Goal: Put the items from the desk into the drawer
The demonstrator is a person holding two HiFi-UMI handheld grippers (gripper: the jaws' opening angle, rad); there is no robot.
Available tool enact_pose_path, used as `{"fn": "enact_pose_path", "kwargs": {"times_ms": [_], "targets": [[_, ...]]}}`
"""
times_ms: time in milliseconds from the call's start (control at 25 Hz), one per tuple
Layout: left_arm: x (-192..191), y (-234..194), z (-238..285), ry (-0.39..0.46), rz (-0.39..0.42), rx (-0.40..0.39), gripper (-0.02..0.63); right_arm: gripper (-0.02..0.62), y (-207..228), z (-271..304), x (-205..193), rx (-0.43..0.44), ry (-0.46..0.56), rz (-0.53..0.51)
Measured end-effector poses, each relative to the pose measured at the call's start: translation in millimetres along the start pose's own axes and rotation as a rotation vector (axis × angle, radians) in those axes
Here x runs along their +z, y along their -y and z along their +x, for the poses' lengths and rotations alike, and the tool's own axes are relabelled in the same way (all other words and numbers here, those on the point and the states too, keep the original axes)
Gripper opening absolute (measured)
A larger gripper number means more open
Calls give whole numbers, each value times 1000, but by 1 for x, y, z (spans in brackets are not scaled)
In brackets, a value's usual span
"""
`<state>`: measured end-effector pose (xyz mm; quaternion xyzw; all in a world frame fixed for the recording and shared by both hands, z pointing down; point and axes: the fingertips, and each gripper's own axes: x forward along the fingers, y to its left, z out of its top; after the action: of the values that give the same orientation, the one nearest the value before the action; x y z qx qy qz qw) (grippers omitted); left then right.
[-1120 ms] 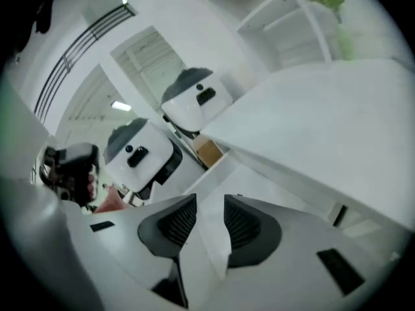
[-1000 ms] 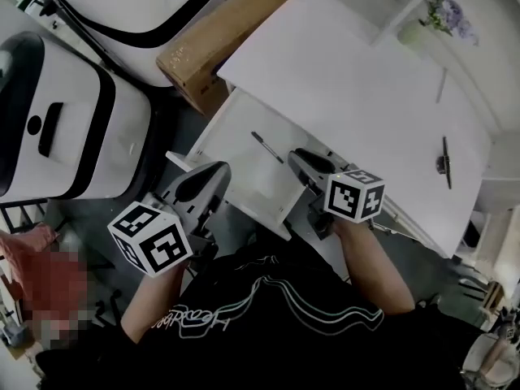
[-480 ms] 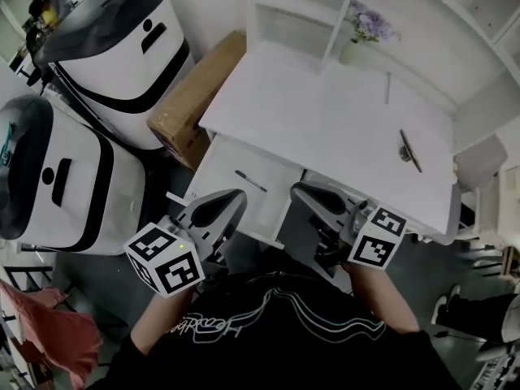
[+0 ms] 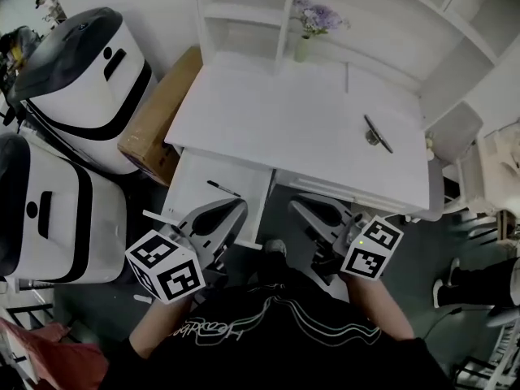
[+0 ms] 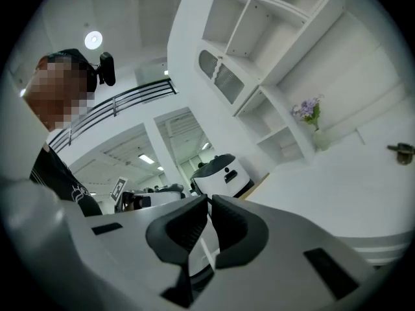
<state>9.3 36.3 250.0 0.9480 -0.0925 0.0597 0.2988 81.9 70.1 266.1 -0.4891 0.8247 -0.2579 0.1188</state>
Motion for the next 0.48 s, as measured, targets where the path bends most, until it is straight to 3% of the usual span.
{"fn": "enact_pose_path", "kwargs": {"times_ms": [480], "targets": [[-20,33,109,-127,18,-129,20,57,95,-99,22,-288,47,-79]]}}
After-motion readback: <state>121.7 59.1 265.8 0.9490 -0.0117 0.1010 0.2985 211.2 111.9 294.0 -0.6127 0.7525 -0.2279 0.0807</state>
